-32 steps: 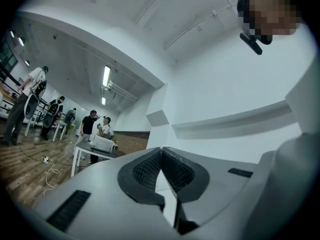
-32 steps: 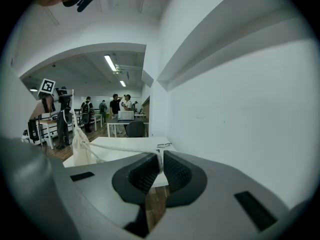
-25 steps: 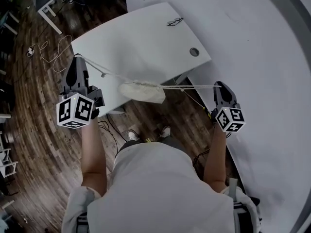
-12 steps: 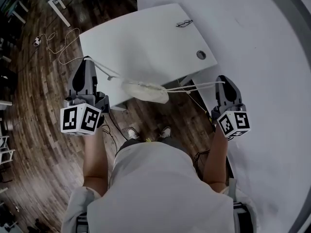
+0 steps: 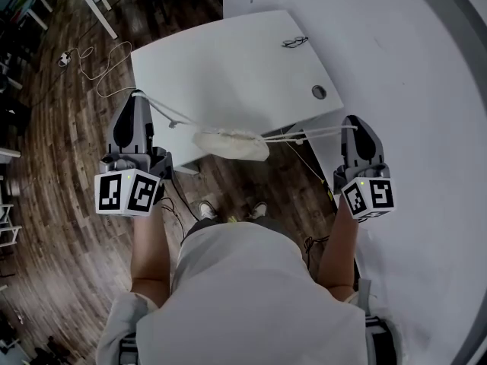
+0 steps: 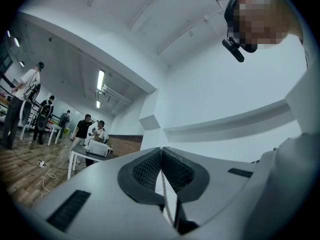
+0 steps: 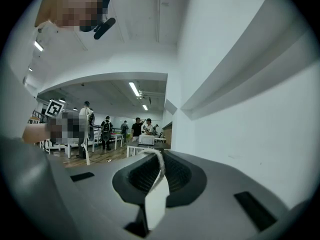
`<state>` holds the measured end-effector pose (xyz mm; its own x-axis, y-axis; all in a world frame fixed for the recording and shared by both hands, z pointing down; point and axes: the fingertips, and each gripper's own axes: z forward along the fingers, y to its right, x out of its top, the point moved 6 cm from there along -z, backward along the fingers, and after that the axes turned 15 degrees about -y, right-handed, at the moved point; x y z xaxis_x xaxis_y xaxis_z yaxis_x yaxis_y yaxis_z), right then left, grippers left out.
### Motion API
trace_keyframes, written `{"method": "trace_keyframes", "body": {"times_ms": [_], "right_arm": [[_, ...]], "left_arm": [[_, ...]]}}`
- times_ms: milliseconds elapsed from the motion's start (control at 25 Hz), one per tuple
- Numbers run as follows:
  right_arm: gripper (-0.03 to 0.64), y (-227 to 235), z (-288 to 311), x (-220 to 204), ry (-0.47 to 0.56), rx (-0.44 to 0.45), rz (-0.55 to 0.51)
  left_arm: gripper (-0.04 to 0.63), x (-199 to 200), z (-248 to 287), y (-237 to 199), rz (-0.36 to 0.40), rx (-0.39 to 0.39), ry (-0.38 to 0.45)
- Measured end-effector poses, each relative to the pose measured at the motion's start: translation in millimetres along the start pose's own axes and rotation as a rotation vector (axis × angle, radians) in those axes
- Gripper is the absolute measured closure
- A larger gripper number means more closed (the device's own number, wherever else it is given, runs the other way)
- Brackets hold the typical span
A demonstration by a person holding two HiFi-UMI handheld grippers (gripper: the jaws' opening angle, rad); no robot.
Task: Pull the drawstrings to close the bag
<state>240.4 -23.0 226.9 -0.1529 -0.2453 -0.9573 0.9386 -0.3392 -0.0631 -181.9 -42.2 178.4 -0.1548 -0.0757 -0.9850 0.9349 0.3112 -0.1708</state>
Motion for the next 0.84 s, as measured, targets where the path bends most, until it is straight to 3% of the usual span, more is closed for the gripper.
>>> {"method": "trace_keyframes", "body": {"times_ms": [320,840], "right_arm": [[0.572,3.1,7.0,5.9,0.016,0.031,-0.029],[0.572,-26.5,16.4,33.9,0.013,0.046,-0.092]], "left_arm": [[0.578,-6.0,6.6,-0.6,-0.004,0.027,-0.011],[0.578,-3.6,9.2,-8.0,-0.03,-0.029,-0.005]]}}
